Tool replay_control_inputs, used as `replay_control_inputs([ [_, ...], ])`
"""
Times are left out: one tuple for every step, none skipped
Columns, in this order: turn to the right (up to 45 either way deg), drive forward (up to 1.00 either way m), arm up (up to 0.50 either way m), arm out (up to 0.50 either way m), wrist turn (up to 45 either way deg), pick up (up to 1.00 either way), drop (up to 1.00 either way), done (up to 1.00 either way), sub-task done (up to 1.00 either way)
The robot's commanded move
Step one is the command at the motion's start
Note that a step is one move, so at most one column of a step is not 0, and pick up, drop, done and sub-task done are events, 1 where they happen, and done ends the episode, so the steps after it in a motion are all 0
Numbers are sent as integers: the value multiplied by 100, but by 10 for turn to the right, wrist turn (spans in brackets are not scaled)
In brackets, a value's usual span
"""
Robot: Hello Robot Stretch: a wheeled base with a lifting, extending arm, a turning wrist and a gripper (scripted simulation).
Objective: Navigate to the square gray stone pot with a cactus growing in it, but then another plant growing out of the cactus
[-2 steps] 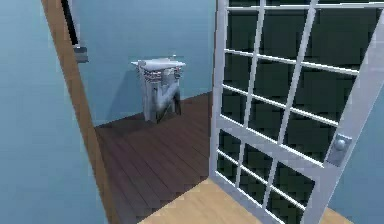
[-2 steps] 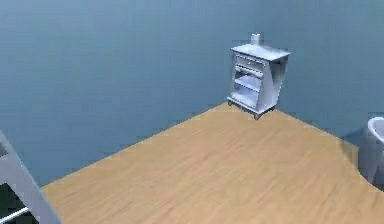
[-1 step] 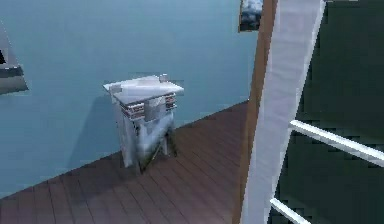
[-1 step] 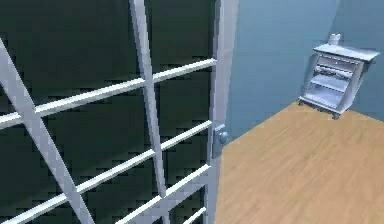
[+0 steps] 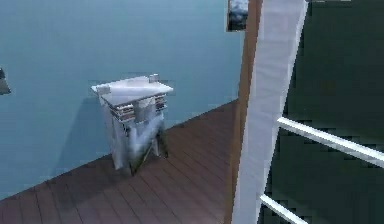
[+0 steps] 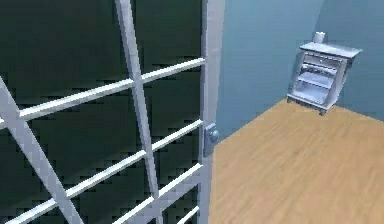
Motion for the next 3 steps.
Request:
replay_control_inputs([
  [0,10,0,0,0,0,0,0,0],
  [-390,0,0,0,0,0,0,0,0],
  [0,45,0,0,0,0,0,0,0],
])
